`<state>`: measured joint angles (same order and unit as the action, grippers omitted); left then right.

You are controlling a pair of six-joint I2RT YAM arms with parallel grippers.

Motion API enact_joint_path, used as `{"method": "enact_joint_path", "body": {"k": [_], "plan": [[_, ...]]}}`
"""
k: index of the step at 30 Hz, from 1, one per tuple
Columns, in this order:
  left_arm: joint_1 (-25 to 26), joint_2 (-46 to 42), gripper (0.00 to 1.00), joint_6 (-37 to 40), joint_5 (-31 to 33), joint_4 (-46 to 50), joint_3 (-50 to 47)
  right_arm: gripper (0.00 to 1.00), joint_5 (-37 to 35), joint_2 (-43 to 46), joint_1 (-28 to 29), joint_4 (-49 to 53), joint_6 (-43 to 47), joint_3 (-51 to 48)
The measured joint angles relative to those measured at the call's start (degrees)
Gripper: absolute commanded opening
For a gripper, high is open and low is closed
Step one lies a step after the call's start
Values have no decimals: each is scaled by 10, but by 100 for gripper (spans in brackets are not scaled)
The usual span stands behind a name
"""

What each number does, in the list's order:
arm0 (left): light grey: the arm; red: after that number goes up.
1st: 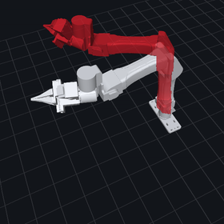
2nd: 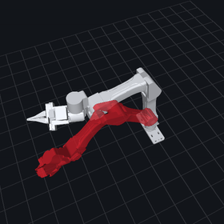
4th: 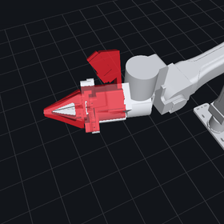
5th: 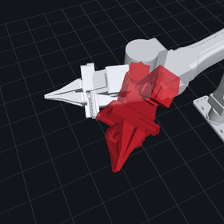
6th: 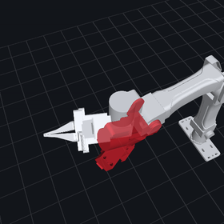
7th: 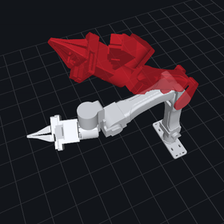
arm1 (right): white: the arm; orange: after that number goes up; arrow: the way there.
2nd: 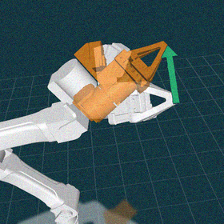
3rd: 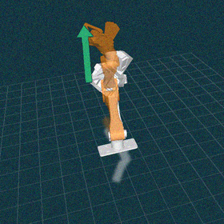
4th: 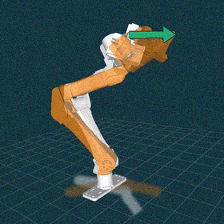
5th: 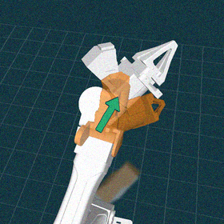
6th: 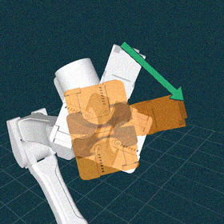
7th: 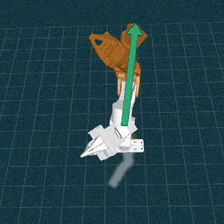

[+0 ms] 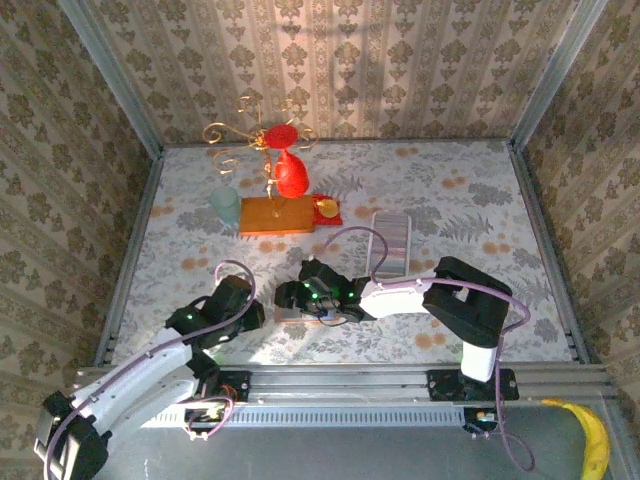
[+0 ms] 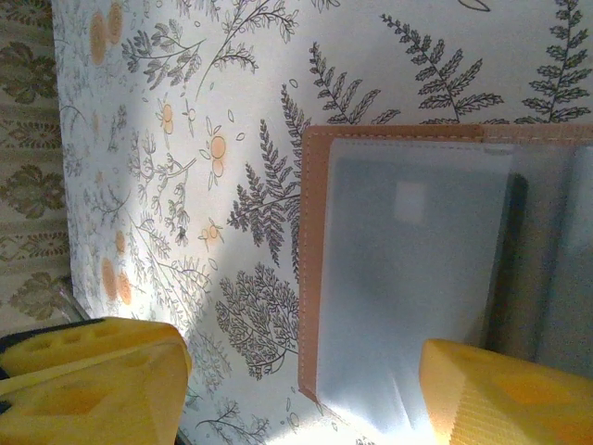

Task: Put the credit cards into the card holder
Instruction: Flip over the card slot in the card holder, then move the card holder to the bottom-center of the table.

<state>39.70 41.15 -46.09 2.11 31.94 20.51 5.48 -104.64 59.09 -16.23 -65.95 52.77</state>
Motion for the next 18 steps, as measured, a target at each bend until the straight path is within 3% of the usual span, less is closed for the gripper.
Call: {"method": "enact_joint_path", "body": {"k": [4,9,12,18], "plan": [[-24,52,37,17,-17,-23,17,70,-2,39,-8,59,48,0],[-49,121,50,43,-47,-76,37,71,-21,183,-37,168,189,0],[-49,165,52,56,-65,-109,45,72,-29,281,-64,239,316,0],[-49,243,52,75,-100,-167,51,71,-28,433,-82,387,667,-27]]}}
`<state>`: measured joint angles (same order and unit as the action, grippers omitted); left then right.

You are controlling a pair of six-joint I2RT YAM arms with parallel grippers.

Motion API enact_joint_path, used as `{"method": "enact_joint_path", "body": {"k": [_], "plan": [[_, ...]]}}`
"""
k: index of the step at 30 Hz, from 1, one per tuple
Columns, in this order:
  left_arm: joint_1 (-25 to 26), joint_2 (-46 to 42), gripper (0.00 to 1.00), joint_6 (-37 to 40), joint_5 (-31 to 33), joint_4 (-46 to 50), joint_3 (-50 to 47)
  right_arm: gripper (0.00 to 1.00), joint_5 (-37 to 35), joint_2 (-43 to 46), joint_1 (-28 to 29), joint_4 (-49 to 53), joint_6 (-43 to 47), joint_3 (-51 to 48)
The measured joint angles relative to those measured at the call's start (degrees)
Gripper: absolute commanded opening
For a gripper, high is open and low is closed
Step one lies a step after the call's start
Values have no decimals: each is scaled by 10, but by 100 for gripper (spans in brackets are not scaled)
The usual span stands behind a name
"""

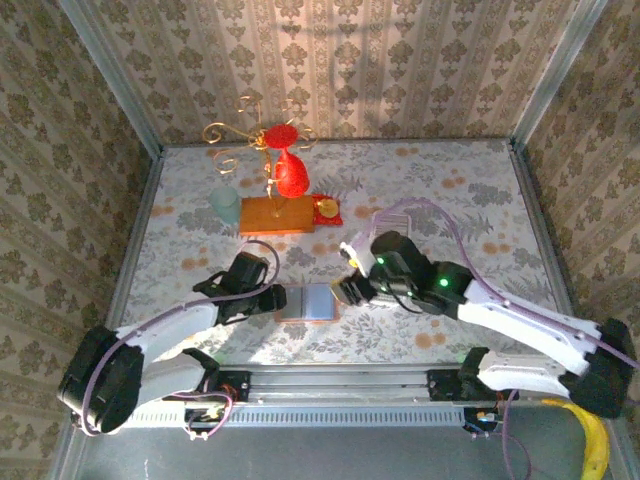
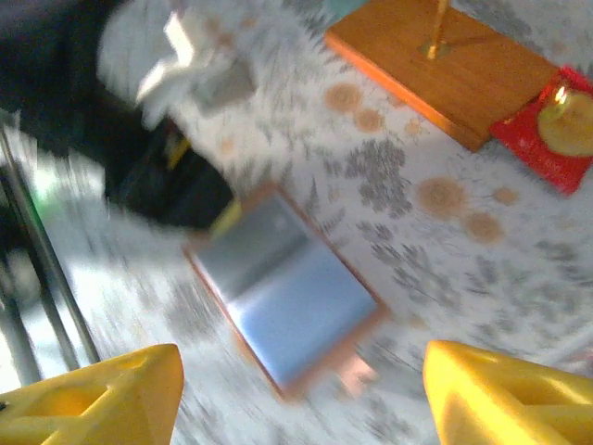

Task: Put the credit cards into the card holder
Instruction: Move the card holder to the bottom-center of the table.

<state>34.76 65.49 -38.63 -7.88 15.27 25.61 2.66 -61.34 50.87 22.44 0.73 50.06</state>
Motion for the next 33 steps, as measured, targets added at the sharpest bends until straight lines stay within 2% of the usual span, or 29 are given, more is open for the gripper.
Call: {"method": "enact_joint_path", "body": {"k": [4,8,11,20,33], "plan": [[3,29,51,8,-9,-19,2,72,-4,54,-32,94,198,-42],[20,38,49,10,3,-23,6,71,-26,45,-109,136,321,-66],[41,48,48,9,13,-35,11,71,-50,33,-143,128,385,-84],[91,64,45,-8,-23,-87,11,67,-71,-64,-156,34,478,-90],[95,19,45,-16,-24,-76,4,67,-89,-149,-162,-60,541,-89]]}}
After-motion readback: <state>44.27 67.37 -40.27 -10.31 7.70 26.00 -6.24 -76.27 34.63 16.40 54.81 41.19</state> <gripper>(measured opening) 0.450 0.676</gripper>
